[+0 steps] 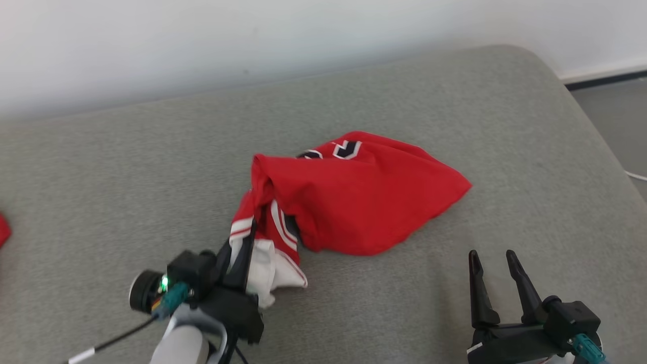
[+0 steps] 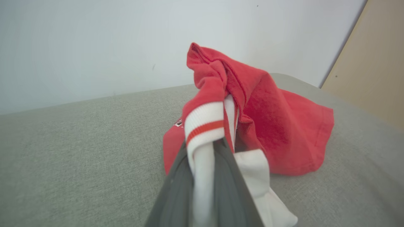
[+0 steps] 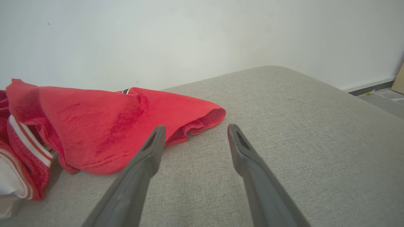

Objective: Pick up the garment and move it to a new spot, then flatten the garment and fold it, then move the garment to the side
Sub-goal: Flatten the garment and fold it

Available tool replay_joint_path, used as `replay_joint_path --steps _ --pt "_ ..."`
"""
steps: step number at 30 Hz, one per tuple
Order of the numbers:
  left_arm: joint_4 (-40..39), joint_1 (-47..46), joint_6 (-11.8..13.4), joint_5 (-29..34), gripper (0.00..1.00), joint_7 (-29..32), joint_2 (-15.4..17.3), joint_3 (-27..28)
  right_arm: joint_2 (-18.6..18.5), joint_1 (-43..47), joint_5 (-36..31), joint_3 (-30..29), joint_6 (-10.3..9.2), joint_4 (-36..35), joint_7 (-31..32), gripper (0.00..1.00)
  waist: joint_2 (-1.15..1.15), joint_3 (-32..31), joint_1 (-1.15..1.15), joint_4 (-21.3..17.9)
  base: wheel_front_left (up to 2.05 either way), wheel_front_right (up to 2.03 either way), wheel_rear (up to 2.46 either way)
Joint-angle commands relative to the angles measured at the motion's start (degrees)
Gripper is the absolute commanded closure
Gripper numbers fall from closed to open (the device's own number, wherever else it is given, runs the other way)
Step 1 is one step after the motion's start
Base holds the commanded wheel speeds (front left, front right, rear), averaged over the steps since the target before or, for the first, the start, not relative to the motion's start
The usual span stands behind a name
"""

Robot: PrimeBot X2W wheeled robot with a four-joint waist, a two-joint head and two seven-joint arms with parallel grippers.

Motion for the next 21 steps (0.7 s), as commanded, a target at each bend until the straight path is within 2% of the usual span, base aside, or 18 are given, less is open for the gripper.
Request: replay_joint_path --steps 1,11,16,21 --pt "-1.19 2.27 0.16 -0.03 1.00 -0.18 0.44 -0.21 0.15 0.61 -0.20 0.11 -0.13 0.02 -0.03 0.00 0.00 -2.46 0.00 3.43 0.00 0.00 0.00" --pt "-12.43 17.94 2.51 -1.87 1.00 2.14 3.28 -0.26 0.14 1.73 -0.44 0.84 -0.13 0.31 -0.03 0.00 0.00 -4.76 0.00 9.17 0.00 0.00 0.00" --pt "-15.28 24.26 3.88 -3.22 1.00 3.16 3.98 0.27 0.14 1.89 -0.49 1.14 -0.13 0.61 -0.03 0.00 0.00 -4.99 0.00 9.62 0.00 0.00 0.00" --pt "-16.46 25.67 4.47 -3.69 1.00 3.33 4.31 0.39 0.14 2.06 -0.47 1.55 -0.13 1.09 -0.02 0.00 0.00 -5.59 0.00 9.18 0.00 0.00 0.00"
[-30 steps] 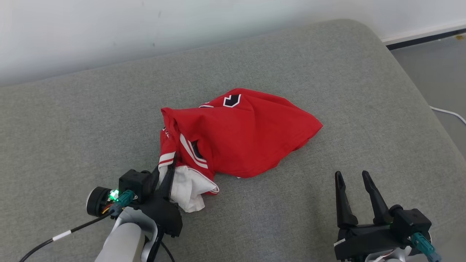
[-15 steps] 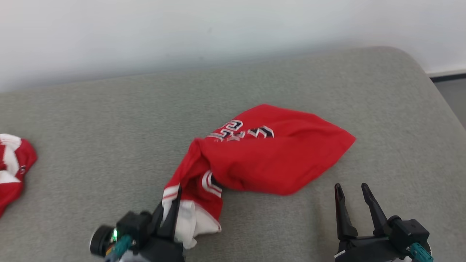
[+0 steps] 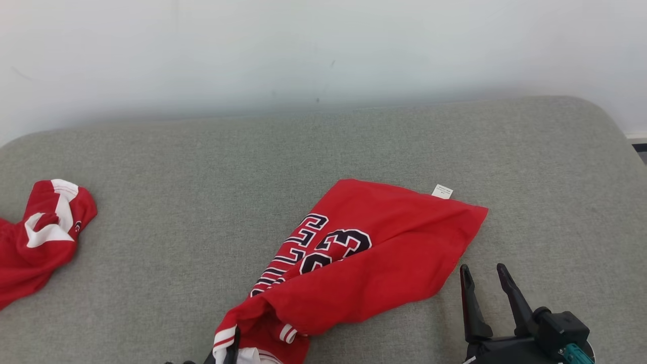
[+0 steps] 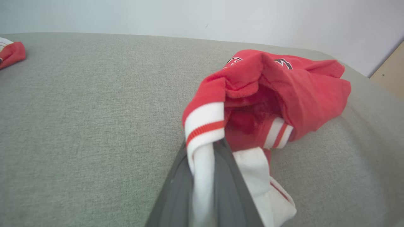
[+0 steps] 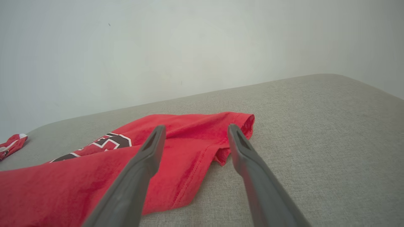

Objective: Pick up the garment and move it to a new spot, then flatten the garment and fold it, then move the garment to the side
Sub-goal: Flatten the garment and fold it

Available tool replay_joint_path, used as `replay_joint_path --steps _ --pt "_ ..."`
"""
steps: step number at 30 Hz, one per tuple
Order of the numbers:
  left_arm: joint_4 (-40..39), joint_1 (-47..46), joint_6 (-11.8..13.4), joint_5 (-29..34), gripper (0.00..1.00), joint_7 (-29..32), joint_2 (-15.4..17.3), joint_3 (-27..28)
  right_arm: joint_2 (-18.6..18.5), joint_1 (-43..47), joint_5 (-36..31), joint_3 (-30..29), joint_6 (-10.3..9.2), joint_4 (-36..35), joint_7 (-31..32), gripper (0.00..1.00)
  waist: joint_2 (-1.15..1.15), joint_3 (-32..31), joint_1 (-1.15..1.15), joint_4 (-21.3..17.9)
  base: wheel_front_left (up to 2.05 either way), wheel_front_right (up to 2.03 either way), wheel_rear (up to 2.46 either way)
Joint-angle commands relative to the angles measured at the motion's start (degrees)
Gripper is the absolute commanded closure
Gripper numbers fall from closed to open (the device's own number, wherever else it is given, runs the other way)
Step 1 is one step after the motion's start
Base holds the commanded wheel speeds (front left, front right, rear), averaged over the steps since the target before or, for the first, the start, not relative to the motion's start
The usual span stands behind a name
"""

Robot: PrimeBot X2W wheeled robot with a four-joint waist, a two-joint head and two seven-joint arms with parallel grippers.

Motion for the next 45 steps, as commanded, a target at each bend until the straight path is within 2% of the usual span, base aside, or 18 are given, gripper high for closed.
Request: replay_joint_path --steps 1,9,20,29,30,31,32,33,38,45 --pt "-0.55 -0.30 0.18 0.11 1.00 0.06 0.54 0.10 0.13 0.46 -0.14 0.09 -0.13 0.16 -0.03 0.00 0.00 -0.28 0.01 -0.45 0.00 0.00 0.00" --pt "-2.63 -6.57 0.12 1.27 1.00 0.88 2.86 1.08 0.14 -0.19 0.18 -0.07 -0.13 0.05 -0.03 0.00 0.00 0.40 0.01 -3.18 0.00 0.00 0.00" --pt "-1.68 -17.69 0.00 5.15 1.00 1.61 8.35 2.18 0.14 -1.13 0.52 -0.22 -0.13 -0.04 -0.03 0.00 0.00 1.74 0.01 -7.29 0.00 0.00 0.00" --pt "3.07 -14.76 0.42 3.67 1.00 0.46 6.52 1.20 0.16 -0.50 1.03 -0.50 -0.13 -0.12 -0.03 0.00 0.00 2.19 0.01 -8.26 0.00 0.00 0.00" --pt "3.96 -14.05 0.44 3.49 0.91 0.13 6.23 1.02 0.15 -0.49 0.98 -0.64 -0.13 -0.12 -0.03 0.00 0.00 2.19 0.01 -8.14 0.00 0.00 0.00" --pt "4.62 -13.26 0.43 3.30 0.65 -0.21 5.84 0.77 0.14 -0.49 0.93 -0.93 -0.13 -0.11 -0.03 0.00 0.00 2.15 0.01 -7.90 0.00 0.00 0.00" --pt "5.23 -12.45 0.47 2.99 0.55 -0.62 5.36 0.64 0.13 -0.46 0.79 -1.15 -0.13 -0.11 -0.03 0.00 0.00 2.06 0.01 -7.59 0.00 0.00 0.00" --pt "5.65 -11.69 0.53 2.63 0.00 -1.04 5.00 0.64 0.14 -0.42 0.59 -1.25 -0.13 -0.11 -0.03 0.00 0.00 1.97 0.01 -7.26 0.00 0.00 0.00" --pt "5.04 -8.38 1.22 2.16 0.00 -2.67 3.77 0.73 0.15 0.11 0.09 -1.76 -0.13 -0.09 -0.03 0.00 0.00 1.01 0.01 -4.94 0.00 0.00 0.00" --pt "-2.81 -4.71 2.80 2.80 0.00 -3.54 3.30 2.68 0.15 0.87 -0.35 -2.09 -0.13 0.12 -0.03 0.00 0.00 -0.71 0.01 -1.43 0.00 0.00 0.00"
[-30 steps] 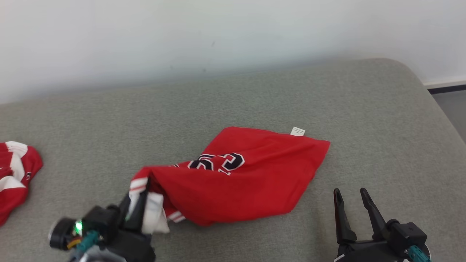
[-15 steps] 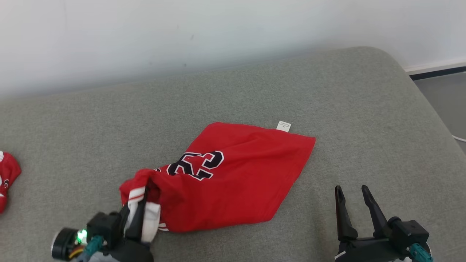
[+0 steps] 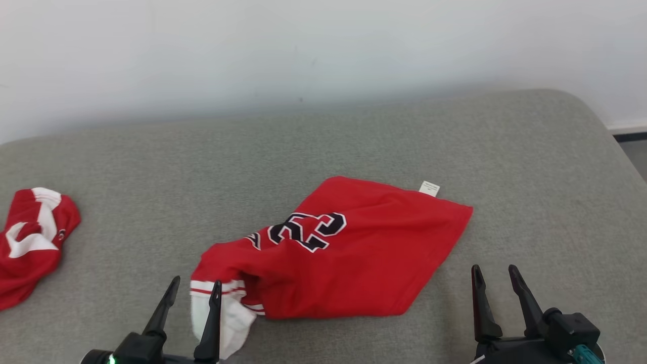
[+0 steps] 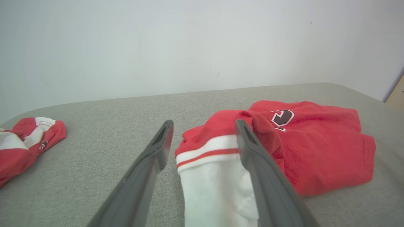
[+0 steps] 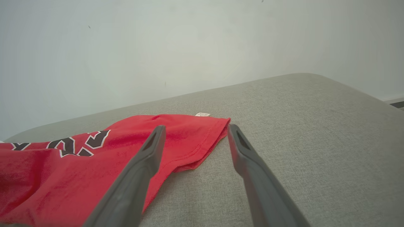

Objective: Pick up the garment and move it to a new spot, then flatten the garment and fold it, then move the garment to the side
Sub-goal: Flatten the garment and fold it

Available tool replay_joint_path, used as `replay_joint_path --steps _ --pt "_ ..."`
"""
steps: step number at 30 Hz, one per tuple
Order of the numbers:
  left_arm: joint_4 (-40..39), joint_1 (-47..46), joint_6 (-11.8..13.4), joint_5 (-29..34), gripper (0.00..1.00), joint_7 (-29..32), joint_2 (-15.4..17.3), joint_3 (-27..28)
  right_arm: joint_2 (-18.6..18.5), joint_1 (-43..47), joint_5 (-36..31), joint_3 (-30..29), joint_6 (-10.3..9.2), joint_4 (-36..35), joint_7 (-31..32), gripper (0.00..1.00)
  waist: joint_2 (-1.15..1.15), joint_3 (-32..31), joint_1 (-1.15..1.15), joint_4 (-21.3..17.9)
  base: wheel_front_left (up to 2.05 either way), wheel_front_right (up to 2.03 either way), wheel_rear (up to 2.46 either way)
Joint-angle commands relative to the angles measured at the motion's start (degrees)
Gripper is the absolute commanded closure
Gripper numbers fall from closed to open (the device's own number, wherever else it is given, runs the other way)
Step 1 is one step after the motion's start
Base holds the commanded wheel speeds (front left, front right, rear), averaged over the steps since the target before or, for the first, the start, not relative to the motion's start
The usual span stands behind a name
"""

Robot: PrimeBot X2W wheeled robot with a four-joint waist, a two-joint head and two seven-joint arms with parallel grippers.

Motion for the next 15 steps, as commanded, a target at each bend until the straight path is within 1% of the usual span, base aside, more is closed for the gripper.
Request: replay_joint_path --steps 1,4,8,11,15 --pt "-1.42 1.06 0.47 0.24 0.00 -0.36 -0.24 0.31 0.15 0.55 -0.27 -0.01 -0.13 0.01 -0.03 0.00 0.00 -1.21 0.00 1.64 0.00 0.00 0.00" --pt "-5.66 2.52 1.68 0.87 0.00 -0.33 -0.32 1.80 0.15 0.88 -0.42 0.17 -0.13 0.10 -0.03 0.00 0.00 -1.79 0.00 2.43 0.00 0.00 0.00" --pt "-7.81 4.93 2.33 1.09 0.00 -0.34 -0.68 3.51 0.15 0.93 -0.42 0.49 -0.13 0.31 -0.03 0.00 0.00 -2.24 0.00 2.59 0.00 0.00 0.00" --pt "-7.24 6.20 2.34 0.59 0.00 -0.34 -0.87 4.30 0.15 0.95 -0.32 0.80 -0.13 0.42 -0.03 0.00 0.00 -2.27 0.00 2.36 0.00 0.00 0.00" --pt "-4.16 7.41 1.69 -0.15 0.00 -0.35 -1.41 5.14 0.15 0.96 -0.47 0.93 -0.13 0.54 -0.03 0.00 0.00 -2.06 0.00 1.63 0.00 0.00 0.00"
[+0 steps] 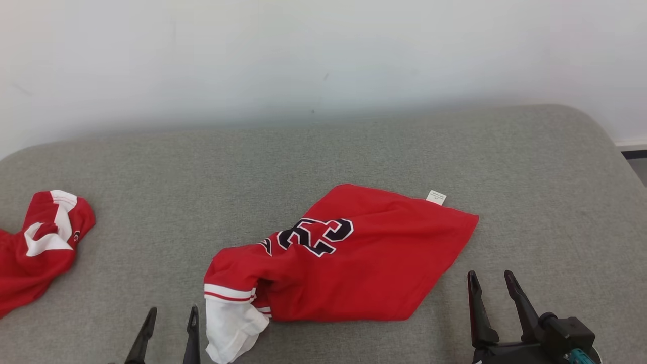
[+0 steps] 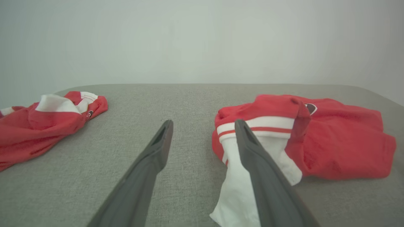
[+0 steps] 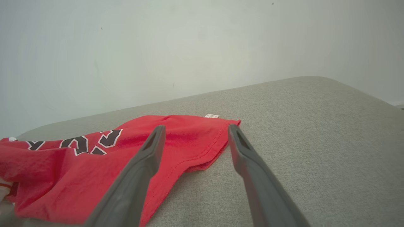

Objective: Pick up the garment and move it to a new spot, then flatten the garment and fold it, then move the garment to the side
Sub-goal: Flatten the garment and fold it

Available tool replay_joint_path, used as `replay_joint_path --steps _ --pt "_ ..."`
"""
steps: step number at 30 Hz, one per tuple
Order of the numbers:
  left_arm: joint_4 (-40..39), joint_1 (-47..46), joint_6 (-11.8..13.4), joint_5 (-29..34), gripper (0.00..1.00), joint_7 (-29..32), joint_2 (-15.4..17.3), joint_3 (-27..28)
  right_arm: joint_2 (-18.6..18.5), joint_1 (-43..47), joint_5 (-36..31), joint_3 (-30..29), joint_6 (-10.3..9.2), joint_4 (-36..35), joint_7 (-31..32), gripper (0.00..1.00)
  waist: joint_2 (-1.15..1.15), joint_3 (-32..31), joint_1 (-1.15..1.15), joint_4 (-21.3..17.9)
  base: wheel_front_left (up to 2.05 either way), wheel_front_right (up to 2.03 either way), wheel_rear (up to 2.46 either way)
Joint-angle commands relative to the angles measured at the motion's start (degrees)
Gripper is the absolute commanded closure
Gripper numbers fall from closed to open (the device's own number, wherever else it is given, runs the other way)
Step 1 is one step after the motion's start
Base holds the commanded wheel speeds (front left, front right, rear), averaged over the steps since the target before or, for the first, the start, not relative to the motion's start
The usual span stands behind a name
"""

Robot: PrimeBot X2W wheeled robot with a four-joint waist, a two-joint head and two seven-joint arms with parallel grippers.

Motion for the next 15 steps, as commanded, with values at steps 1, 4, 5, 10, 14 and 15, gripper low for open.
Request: replay_joint_path --steps 1,4,5,10,14,15 --pt "1.76 0.81 -0.35 -0.66 0.00 -0.20 -0.59 0.47 0.13 0.47 -0.37 -0.02 -0.13 0.11 -0.03 0.00 0.00 0.26 0.00 -0.58 0.00 0.00 0.00" --pt "6.43 -0.03 -1.28 -0.87 0.00 -0.20 -1.38 0.80 0.15 0.04 -0.71 0.05 -0.13 0.16 -0.03 0.00 0.00 0.77 0.00 -1.35 0.00 0.00 0.00" --pt "6.43 -0.03 -1.28 -0.87 0.00 -0.20 -1.38 0.80 0.15 0.04 -0.71 0.05 -0.13 0.16 -0.03 0.00 0.00 0.77 0.00 -1.35 0.00 0.00 0.00" --pt "13.17 -2.19 -2.51 -0.30 0.00 -0.19 -2.18 -0.07 0.14 -0.59 -1.11 0.00 -0.13 0.07 -0.03 0.00 0.00 1.71 0.00 -2.44 0.00 0.00 0.00" --pt "18.56 -4.36 -4.14 0.12 0.00 -0.20 -3.25 -0.87 0.14 -0.84 -1.45 -0.11 -0.13 -0.05 -0.03 0.00 0.00 2.45 0.00 -3.10 0.00 0.00 0.00" --pt "19.91 -4.76 -4.48 0.36 0.00 -0.21 -3.49 -1.19 0.14 -0.86 -1.42 -0.10 -0.13 -0.03 -0.03 0.00 0.00 2.56 0.00 -3.28 0.00 0.00 0.00"
